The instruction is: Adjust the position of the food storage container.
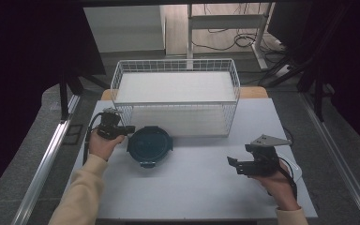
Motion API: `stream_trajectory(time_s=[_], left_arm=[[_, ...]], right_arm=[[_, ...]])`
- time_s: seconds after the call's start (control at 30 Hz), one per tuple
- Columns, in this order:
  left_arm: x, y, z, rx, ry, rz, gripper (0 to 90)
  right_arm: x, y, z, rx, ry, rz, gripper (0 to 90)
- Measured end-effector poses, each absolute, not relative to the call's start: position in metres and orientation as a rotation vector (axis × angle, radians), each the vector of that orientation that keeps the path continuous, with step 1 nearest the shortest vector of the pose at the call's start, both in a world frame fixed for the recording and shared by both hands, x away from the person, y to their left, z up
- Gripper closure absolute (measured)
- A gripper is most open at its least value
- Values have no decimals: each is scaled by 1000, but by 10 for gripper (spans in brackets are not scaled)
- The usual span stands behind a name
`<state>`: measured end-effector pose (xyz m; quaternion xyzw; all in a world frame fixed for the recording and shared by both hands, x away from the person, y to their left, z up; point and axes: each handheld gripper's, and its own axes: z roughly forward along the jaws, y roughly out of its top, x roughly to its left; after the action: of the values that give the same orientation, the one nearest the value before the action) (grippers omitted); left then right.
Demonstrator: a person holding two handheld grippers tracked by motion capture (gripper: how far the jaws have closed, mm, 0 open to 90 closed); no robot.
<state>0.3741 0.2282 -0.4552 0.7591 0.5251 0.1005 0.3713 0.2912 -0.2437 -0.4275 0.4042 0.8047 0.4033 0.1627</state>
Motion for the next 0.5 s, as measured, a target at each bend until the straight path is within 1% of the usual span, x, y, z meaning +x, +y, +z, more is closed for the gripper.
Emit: stream_trajectory(time_s=[0.17, 0.33, 0.5], left_arm=[[382, 224, -465, 1958, 1357, 291, 900], [387, 225, -471, 2002, 1364, 319, 900], [387, 225, -474, 2024, 1359, 353, 900]], right_arm=[[291, -243, -428, 1152, 2296, 1151, 161], [291, -243, -429, 1147, 2300, 1149, 161], [291, -241, -430, 1148, 2308, 1148, 161]])
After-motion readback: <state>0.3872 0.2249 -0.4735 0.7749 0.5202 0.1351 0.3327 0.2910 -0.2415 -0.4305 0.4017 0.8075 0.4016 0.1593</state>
